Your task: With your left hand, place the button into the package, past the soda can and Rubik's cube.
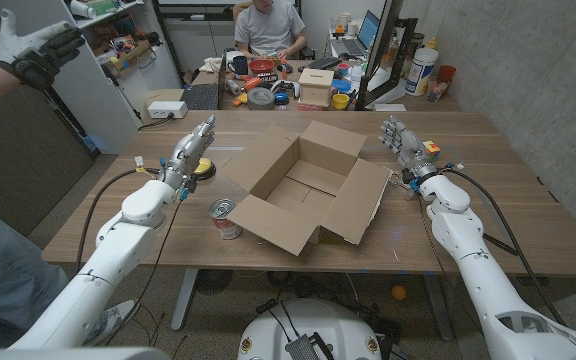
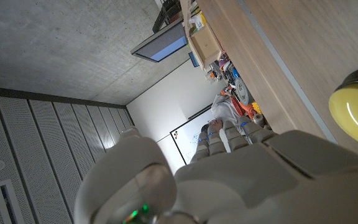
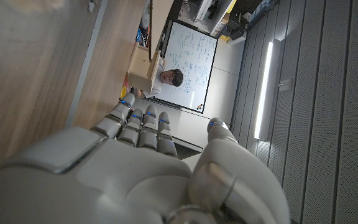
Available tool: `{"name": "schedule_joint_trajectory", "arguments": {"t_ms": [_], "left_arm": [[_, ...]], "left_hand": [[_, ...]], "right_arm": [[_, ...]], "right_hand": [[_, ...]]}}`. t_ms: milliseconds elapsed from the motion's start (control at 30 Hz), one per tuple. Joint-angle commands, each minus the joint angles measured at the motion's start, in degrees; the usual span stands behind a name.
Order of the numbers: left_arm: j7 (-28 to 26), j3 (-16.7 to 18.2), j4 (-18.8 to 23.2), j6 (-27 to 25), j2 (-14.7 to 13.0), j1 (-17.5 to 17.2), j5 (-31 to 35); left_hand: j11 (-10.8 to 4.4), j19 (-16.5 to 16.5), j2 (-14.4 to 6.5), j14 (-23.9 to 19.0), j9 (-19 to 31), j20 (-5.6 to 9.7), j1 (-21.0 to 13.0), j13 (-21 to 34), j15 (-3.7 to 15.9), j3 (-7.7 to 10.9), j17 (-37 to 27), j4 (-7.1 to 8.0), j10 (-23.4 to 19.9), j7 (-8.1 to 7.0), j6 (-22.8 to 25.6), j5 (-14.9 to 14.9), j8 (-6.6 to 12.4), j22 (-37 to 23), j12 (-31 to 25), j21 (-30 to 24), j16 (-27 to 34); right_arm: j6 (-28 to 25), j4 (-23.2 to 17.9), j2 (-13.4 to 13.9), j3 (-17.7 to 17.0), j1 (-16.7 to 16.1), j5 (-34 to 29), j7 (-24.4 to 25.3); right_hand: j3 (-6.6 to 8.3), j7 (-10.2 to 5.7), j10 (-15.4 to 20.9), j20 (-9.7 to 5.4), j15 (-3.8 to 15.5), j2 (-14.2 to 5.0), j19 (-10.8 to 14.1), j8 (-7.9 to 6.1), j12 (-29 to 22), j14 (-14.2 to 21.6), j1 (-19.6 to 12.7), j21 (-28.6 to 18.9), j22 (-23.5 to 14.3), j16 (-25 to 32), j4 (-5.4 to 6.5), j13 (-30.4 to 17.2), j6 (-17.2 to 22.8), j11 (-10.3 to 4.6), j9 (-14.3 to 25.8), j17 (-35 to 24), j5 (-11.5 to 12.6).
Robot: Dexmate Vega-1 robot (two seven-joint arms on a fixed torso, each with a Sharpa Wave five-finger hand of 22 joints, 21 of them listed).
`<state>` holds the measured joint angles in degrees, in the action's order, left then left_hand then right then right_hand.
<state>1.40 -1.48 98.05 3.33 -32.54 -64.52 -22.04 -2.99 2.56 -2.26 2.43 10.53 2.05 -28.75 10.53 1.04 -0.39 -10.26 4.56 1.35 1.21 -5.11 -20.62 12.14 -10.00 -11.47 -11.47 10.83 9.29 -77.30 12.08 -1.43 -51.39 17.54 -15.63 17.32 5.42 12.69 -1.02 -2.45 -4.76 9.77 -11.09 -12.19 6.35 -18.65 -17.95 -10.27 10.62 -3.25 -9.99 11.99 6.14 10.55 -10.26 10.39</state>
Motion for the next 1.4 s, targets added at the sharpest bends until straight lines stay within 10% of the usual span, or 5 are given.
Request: {"name": "schedule_joint_trajectory", "arguments": {"t_ms": [33,600,700,867,1400], "left_arm": [[-4.04,4.88,6.43,-4.29,-4.06,-5.99,4.13],[-8.94,10.65,20.43,-21.03,-12.41,-14.97,16.68],[-9.09,10.67,23.27,-25.88,-14.29,-15.63,19.80],[-9.79,10.57,26.40,-31.64,-15.24,-16.14,23.66],[-12.93,-5.56,35.39,-62.80,-25.35,-10.14,47.16]], "left_hand": [[-0.35,-0.33,-0.14,-0.63,0.26,1.84,-1.99,0.25,-0.08,0.45,-0.12,-1.07,-0.86,-0.08,0.35,-0.44,0.36,-0.30,-0.48,-0.59,0.24],[-0.72,-3.14,-0.70,-3.38,0.38,0.52,-8.89,0.54,-0.14,2.29,-0.19,-5.02,-3.53,-0.52,2.10,-0.34,0.97,-0.33,-1.07,-1.30,0.69],[-0.83,-6.05,-0.26,-5.10,0.46,-2.35,-11.28,0.70,-0.02,2.56,-0.28,-6.52,-5.09,-0.20,3.15,-0.13,1.24,-0.36,-1.34,-2.07,0.92],[-0.64,-13.36,0.07,-7.45,0.65,-13.82,-13.85,0.97,0.39,2.33,-0.63,-7.92,-6.61,-0.94,3.69,0.31,0.93,-0.41,-1.10,-3.39,1.08],[-2.53,-30.50,1.19,-20.81,0.76,-14.26,-12.17,1.61,-1.71,-0.35,-0.86,-6.87,-16.26,-3.51,11.62,2.27,3.18,-0.71,-3.59,-7.36,3.67]], "right_arm": [[-0.42,0.22,-0.49,-0.02,-0.02,-0.70,-0.06],[-0.94,1.87,-0.80,1.02,0.74,-1.69,-0.48],[-0.83,2.21,-0.75,1.14,0.90,-1.80,-0.76],[-0.60,3.05,-0.79,1.21,1.26,-1.83,-1.18],[-0.41,5.13,-0.75,1.11,1.90,-1.99,-2.20]], "right_hand": [[-0.32,0.01,0.49,0.12,-0.22,0.60,0.41,-0.44,-0.09,0.49,-0.09,0.13,-0.20,0.24,-0.15,-0.33,0.60,-0.26,0.06,-0.11,0.25],[-0.46,0.00,0.46,0.31,-0.25,0.52,0.48,-0.38,0.00,0.50,-0.01,0.38,-0.22,0.22,-0.24,-0.34,0.75,-0.29,0.07,-0.14,0.33],[-0.50,-0.05,0.49,0.38,-0.26,0.52,0.47,-0.37,0.00,0.52,0.02,0.43,-0.23,0.22,-0.25,-0.34,0.77,-0.36,0.08,-0.14,0.34],[-0.55,-0.08,0.47,0.49,-0.23,0.53,0.43,-0.36,0.03,0.50,0.10,0.51,-0.23,0.21,-0.24,-0.34,0.80,-0.41,0.08,-0.15,0.34],[-0.70,-0.41,0.37,0.72,-0.27,0.51,0.45,-0.35,0.13,0.38,0.26,0.76,-0.25,0.15,-0.28,-0.35,1.03,-0.53,0.10,-0.17,0.38]]}}
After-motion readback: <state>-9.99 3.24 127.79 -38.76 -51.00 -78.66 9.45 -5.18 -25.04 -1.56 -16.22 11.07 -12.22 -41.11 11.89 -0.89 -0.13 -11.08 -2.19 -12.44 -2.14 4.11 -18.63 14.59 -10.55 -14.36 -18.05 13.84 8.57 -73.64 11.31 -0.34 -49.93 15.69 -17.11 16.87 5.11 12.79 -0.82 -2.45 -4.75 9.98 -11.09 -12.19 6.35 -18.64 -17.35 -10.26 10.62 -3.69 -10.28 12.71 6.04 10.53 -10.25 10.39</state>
